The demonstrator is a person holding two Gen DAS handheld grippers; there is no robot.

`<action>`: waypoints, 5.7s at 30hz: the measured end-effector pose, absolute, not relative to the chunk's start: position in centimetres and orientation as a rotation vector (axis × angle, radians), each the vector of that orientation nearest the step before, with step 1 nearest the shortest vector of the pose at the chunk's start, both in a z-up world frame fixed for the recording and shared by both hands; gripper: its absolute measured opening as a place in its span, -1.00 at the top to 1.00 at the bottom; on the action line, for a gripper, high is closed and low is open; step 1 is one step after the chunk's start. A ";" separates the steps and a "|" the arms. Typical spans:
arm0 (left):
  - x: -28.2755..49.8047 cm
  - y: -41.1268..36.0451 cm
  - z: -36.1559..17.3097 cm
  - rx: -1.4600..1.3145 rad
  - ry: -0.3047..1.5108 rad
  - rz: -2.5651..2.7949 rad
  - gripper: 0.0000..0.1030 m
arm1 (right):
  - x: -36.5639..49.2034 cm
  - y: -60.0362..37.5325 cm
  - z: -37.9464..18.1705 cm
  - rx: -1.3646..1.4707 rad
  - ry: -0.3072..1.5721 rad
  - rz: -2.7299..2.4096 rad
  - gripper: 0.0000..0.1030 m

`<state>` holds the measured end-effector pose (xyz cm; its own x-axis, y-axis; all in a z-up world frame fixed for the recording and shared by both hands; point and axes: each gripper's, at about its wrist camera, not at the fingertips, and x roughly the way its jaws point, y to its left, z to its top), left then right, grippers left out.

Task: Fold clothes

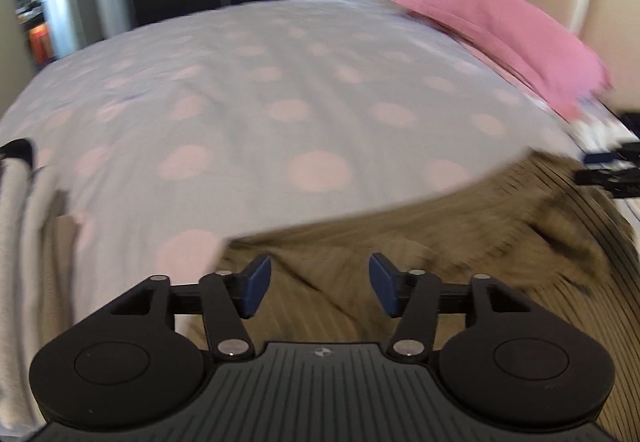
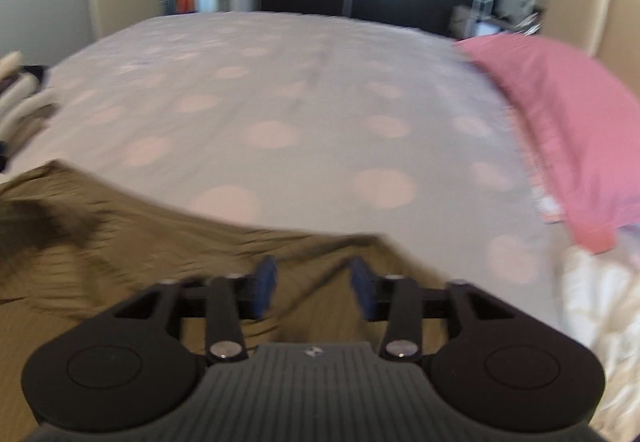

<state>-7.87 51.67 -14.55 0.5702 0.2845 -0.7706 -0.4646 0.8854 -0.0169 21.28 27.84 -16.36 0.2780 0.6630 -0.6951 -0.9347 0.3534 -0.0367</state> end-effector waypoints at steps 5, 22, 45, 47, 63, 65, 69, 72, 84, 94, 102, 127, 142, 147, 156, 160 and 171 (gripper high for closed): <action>-5.6 49.2 -16.5 -0.197 0.946 0.406 -0.08 | 18.8 28.7 -17.8 -0.540 0.713 1.157 -0.30; 0.0 54.6 -14.9 -0.262 0.919 0.489 1.00 | 21.6 35.2 -15.4 -0.501 0.774 1.095 0.97; 8.6 61.2 -20.5 -0.428 0.899 0.659 1.00 | 26.3 45.5 -18.8 -0.373 0.773 0.966 0.97; 8.4 61.5 -21.6 -0.457 0.909 0.660 1.00 | 26.4 45.4 -19.9 -0.374 0.786 0.959 0.96; 3.2 63.1 -17.5 -0.451 0.860 0.716 0.02 | 28.3 39.9 -16.0 -0.347 0.801 0.918 0.00; 2.5 63.6 -17.2 -0.487 0.871 0.716 -0.10 | 29.0 38.1 -15.1 -0.350 0.795 0.887 0.00; 3.1 63.7 -17.7 -0.539 0.914 0.718 -0.10 | 30.2 33.7 -13.6 -0.341 0.813 0.821 0.00; 4.0 63.0 -18.6 -0.571 0.928 0.734 -0.10 | 30.6 30.0 -12.8 -0.366 0.808 0.799 0.00; 1.1 57.5 -16.1 -0.424 0.906 0.668 -0.07 | 35.0 15.2 -19.0 -0.212 0.996 0.634 0.20; -9.4 53.7 -14.6 -0.440 0.965 0.705 -0.07 | 32.7 13.9 -23.4 -0.103 1.086 0.702 0.96; -20.0 50.8 -13.8 -0.485 0.972 0.803 -0.07 | 33.2 9.2 -19.5 -0.106 1.009 0.635 0.98; -26.5 50.5 -17.2 -0.587 0.997 0.872 -0.07 | 33.9 8.8 -15.5 -0.120 0.977 0.700 0.31; -26.5 51.4 -18.1 -0.590 1.027 0.889 -0.07 | 36.3 14.5 -20.3 -0.021 1.072 0.784 0.93; -26.6 51.2 -18.1 -0.596 1.030 0.875 -0.07 | 38.5 13.1 -16.7 0.076 0.976 0.674 0.94; -26.3 51.2 -18.3 -0.595 1.032 0.884 -0.07 | 43.7 12.4 -14.4 0.233 0.859 0.411 0.94; -26.2 51.3 -18.3 -0.581 1.038 0.888 -0.07 | 44.7 13.8 -16.1 0.194 0.876 0.399 0.82; -27.3 52.6 -17.2 -0.543 0.959 0.906 -0.07 | 39.4 11.6 -17.2 0.064 0.922 0.482 0.59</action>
<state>-27.34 52.56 -17.19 0.2677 0.4095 -0.8721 -0.8476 0.5305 -0.0110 39.37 11.65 -17.24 0.5058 0.4265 -0.7498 -0.3723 0.8920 0.2563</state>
